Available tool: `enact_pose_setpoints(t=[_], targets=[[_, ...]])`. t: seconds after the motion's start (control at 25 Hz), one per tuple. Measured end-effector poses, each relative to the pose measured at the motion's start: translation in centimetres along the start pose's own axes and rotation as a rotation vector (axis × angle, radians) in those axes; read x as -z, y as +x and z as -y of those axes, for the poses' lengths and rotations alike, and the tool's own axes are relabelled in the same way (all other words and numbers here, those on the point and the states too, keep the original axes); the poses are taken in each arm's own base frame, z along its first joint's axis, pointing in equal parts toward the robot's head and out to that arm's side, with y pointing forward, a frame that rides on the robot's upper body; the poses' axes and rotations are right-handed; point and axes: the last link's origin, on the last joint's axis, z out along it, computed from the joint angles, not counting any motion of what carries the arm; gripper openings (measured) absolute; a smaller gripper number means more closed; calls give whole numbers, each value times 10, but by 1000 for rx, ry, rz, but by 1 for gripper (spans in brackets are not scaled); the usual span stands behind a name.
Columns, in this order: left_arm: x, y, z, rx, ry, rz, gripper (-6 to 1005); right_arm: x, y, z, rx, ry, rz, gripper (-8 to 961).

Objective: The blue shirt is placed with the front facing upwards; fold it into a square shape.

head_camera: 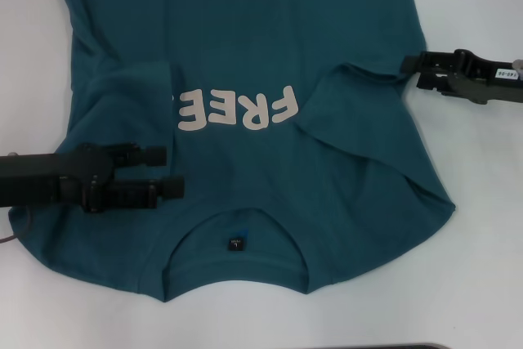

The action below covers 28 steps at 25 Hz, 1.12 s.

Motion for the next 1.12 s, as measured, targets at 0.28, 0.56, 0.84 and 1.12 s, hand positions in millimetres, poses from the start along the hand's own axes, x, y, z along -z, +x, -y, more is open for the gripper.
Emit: enact_pose_setpoints(t=[0.28, 0.56, 0.84, 1.12], targets=[[1, -1, 0, -1, 1, 0, 885, -8, 0, -3, 0, 8, 7, 613], [1, -1, 0, -1, 2, 1, 885, -15, 1, -5, -11, 7, 2, 613], [1, -3, 0, 0, 4, 9, 885, -19, 1, -4, -16, 20, 8, 444], [-1, -4, 0, -1, -4, 11, 885, -22, 0, -5, -14, 27, 10, 297]])
